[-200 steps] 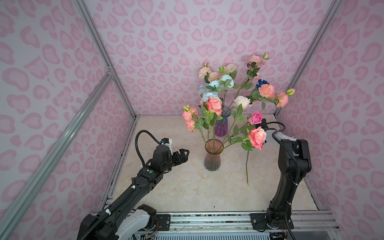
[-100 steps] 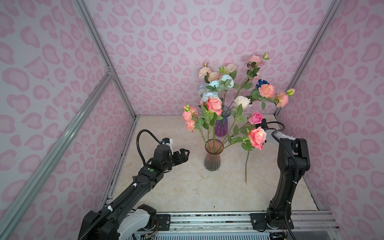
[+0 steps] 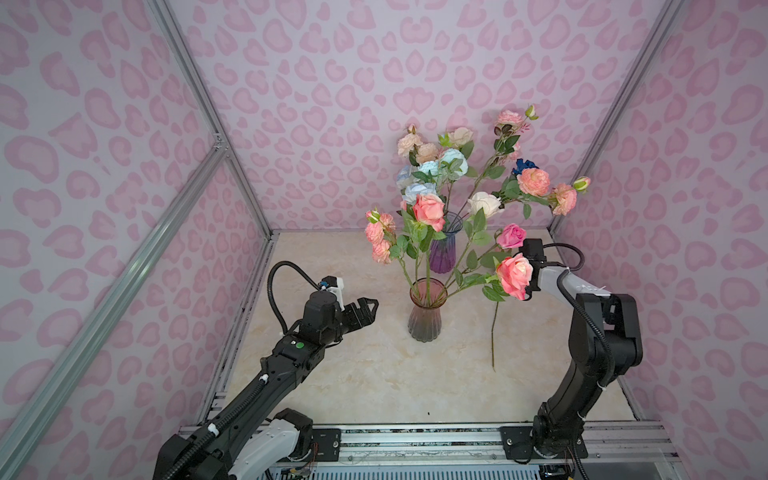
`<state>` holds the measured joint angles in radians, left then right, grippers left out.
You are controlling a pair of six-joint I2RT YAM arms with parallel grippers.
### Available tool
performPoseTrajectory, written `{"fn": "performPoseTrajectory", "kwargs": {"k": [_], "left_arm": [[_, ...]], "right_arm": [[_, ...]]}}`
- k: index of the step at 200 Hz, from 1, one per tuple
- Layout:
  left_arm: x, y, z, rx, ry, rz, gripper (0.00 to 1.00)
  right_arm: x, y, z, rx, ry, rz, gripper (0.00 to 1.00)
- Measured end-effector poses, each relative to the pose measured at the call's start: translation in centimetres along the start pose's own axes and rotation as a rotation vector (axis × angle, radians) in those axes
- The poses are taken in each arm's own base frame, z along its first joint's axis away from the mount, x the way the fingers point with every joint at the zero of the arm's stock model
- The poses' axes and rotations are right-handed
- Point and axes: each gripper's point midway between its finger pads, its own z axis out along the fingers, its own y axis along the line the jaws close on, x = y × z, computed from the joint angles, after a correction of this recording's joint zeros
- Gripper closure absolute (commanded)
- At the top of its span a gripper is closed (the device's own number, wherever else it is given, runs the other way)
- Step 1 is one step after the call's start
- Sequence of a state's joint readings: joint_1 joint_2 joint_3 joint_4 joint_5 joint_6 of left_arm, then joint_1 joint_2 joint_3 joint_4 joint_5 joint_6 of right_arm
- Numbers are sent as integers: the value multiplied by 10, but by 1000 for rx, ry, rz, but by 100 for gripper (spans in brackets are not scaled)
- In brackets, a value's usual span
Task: Arrange the flowers into the vase
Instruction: 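Position the right gripper around another pink rose stem and close it, then lift the pink rose upright off the table with the right gripper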
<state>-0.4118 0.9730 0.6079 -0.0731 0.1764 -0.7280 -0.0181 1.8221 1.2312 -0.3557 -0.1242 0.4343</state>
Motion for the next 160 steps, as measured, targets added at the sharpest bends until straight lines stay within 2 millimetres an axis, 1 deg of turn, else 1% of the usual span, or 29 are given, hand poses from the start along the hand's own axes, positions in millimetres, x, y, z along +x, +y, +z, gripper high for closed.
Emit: {"fn": "performPoseTrajectory", "kwargs": {"k": [9,20,39,60,82,115,133,160], "left_arm": [[0,-1,-2,5,-6,-4,6],[1,0,-5,9,-11,-2,6],[3,1,-8,12,-14,-3,6],[4,1,-11,14,-19,-5,6],[2,2,-11,9,-28,-5,5],[3,5,-6,-8,-16,-8,6],[3,6,-3,-16,-7,-10,6],[2,6,-2,-20,-7,-9,6]], "right_arm": [[-1,0,0,2,-3,2,82],[-2,1,4,7,6,-6,80],[0,0,19,22,39,-12,78],[3,-2,35,40,81,-29,76],[3,-2,45,61,103,-45,76],[9,-5,55,80,136,-59,84],[6,-5,58,85,132,-66,85],[4,-4,60,82,128,-70,93]]}}
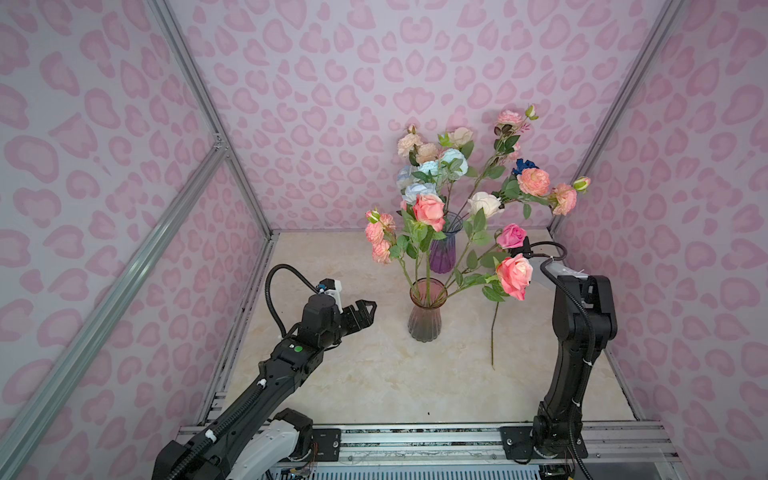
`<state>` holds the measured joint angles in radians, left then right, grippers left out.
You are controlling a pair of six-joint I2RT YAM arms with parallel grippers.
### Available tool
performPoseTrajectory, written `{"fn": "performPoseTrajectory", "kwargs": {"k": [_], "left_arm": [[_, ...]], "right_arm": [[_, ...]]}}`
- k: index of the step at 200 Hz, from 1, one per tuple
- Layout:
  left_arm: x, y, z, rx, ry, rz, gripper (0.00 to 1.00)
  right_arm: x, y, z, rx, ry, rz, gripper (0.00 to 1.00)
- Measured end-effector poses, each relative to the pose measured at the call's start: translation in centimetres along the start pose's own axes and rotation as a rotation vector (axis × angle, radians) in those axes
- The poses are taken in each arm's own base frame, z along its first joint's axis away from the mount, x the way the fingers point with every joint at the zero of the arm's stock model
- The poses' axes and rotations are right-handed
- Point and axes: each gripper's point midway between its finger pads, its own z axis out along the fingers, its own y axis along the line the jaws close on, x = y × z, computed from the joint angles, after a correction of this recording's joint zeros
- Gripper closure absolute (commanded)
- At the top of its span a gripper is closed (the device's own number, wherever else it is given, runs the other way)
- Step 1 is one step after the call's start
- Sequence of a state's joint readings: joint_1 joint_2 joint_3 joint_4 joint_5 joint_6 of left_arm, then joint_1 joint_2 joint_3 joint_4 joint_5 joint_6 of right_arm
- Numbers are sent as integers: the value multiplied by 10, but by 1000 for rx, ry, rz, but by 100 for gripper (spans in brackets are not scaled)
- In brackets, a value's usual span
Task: Arrange the flowers into the vase
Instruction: 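Lift the pink rose upright off the table with the right gripper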
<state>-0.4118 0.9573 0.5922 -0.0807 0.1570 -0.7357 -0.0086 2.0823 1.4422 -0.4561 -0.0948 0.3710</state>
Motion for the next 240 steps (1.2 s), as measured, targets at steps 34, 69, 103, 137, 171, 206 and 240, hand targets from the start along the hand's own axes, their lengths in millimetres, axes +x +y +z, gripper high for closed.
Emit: {"fn": "performPoseTrajectory", "kwargs": {"k": [34,69,103,137,171,206,240], "left_arm": [[-1,1,0,-6,-6,3,6],[-5,-1,-4,0,-25,6,6],[-9,-6,-10,20,-46,10,6],[-9,-8,-19,35,-62,7,6],[-8,-9,-25,43,-70,-9,7],[-7,-9,-29,46,-73,-26,7],[-7,-8,-32,51,-77,-47,8]], "right_arm": [[0,0,-4,-8,-11,2,98],[2,0,-30,-28,-43,19,99],[9,-1,-67,-71,-108,59,100],[27,-3,-114,-118,-198,83,100],[42,0,-180,-172,-354,59,100],[39,-21,-249,-161,-576,89,100],[40,-27,-304,-203,-732,111,100]]}}
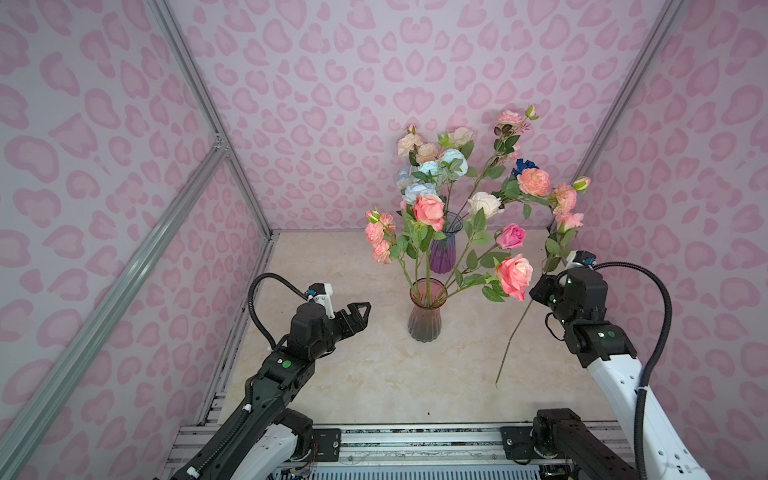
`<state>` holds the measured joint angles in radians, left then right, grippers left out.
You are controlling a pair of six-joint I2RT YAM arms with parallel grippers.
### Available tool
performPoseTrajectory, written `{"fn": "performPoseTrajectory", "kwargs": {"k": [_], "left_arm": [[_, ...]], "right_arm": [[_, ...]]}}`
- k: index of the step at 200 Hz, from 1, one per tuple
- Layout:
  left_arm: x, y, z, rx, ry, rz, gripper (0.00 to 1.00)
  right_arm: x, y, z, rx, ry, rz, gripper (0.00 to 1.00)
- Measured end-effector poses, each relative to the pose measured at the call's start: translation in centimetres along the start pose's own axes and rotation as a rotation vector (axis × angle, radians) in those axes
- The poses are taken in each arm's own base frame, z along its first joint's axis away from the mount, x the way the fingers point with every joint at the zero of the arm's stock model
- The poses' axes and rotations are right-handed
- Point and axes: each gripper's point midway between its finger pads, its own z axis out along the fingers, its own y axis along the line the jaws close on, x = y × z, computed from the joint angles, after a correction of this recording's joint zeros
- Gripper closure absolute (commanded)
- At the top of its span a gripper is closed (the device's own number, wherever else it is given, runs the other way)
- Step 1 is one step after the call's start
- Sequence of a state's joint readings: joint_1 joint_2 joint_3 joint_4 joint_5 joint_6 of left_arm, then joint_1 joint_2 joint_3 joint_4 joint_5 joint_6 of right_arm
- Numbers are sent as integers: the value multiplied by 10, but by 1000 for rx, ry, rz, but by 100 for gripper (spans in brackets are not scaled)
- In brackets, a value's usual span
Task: Arrange the flowers into the vase
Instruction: 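Lift the pink rose upright off the table with the right gripper, then carry the pink rose over the red vase and lower its stem in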
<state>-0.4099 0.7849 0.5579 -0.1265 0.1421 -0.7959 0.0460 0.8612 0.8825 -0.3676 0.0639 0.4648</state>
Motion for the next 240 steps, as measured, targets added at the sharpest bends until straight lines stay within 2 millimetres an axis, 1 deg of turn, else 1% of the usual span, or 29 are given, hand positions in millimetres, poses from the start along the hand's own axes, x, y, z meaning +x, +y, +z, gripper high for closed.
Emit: {"fn": "performPoseTrajectory", "kwargs": {"k": [14,27,51,74,86,120,149,162,177,188,221,240], "left_arm": [[-1,-1,-1,4,-4,-7,8],[-1,-2,-2,7,-7,-13,8],[-2,-2,-3,6,-12,-17,8],[-3,-1,-3,3,-14,-23,8],[-3,-2,-3,4,-15,-24,8],[-5,-3,-4,7,-20,-27,8],[-6,-4,-5,7,-22,-26,8],[-6,-4,-4,5,-20,-26,8],[-6,-4,-4,3,-18,-27,8],[-6,-4,-4,3,-18,-27,8],[-6,-4,-4,3,-18,-27,9],[-6,-4,-4,3,-18,-27,8]], "right_arm": [[-18,7,-16,-24,-57,14,99],[-37,17,-32,-60,-107,20,99],[-72,45,-65,-162,-189,28,100],[-96,74,-94,-273,-235,33,100],[-103,85,-106,-319,-251,34,100],[-112,111,-134,-444,-262,40,100],[-119,138,-146,-549,-238,39,100],[-113,150,-148,-595,-212,29,100],[-104,164,-154,-654,-180,15,100],[-100,173,-164,-703,-166,7,100],[-102,195,-198,-846,-186,-10,100],[-100,206,-211,-907,-191,-25,100]]}}
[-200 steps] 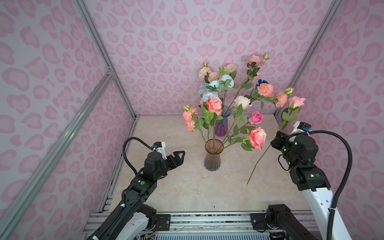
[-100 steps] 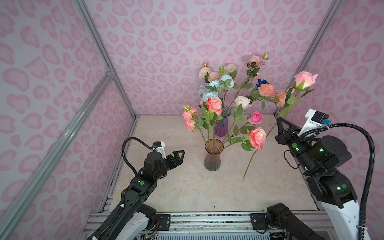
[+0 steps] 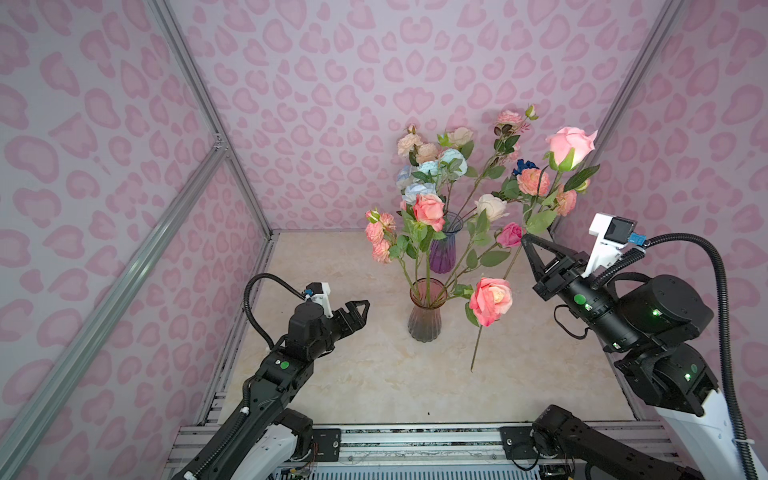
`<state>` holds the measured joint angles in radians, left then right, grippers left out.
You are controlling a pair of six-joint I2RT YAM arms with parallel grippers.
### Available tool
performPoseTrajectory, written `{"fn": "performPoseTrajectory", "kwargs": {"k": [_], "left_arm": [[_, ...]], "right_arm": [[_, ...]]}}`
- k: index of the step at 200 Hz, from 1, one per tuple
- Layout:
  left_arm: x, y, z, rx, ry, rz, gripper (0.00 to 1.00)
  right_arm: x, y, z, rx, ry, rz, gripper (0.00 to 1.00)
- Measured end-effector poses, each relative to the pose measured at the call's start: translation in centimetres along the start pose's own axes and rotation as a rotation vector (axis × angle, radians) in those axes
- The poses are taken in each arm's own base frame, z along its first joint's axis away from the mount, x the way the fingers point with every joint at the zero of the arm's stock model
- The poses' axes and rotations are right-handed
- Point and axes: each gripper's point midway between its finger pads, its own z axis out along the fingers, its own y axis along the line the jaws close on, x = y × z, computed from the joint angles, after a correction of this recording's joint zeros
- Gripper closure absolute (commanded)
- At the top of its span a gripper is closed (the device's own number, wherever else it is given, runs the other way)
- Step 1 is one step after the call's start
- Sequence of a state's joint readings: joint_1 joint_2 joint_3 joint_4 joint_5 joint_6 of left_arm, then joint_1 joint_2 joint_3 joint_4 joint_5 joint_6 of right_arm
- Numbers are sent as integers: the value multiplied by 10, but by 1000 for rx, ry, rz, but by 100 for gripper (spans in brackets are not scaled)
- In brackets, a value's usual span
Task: Arrange the flowers into the vase
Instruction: 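Carry the pink rose over the red vase and lower its stem in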
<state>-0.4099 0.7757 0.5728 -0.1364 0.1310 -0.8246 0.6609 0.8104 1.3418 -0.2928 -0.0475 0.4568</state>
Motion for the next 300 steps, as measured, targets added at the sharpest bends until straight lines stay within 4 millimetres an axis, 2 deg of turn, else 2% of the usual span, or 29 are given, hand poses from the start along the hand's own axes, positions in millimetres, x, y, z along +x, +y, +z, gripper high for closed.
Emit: {"fn": "performPoseTrajectory", "kwargs": {"k": [22,61,82,113,126,137,158,230,268,300], "left_arm": [[1,1,1,-4,3,-1,8],[2,3,3,-11,10,-2,8],[3,4,4,-15,13,-3,8],[3,4,5,-17,15,-3,8],[3,4,5,-17,15,-3,8],[3,4,5,-17,15,-3,8],[3,4,4,-17,13,-3,8],[-1,5,2,-25,-9,6,8],[-1,6,4,-31,-6,6,8],[0,8,5,-36,-3,6,8]], "right_arm": [[-1,14,-1,-45,4,-23,100],[-22,32,-6,-84,-47,-85,100],[-24,24,1,-25,-64,-150,100],[4,-11,20,132,-30,-264,100],[14,-20,25,166,-29,-297,100],[15,-25,29,191,-46,-314,100],[5,-23,41,201,-108,-322,100],[-6,-14,81,185,-252,-315,100],[4,-15,101,173,-296,-299,100],[8,-15,107,162,-335,-286,100]]}}
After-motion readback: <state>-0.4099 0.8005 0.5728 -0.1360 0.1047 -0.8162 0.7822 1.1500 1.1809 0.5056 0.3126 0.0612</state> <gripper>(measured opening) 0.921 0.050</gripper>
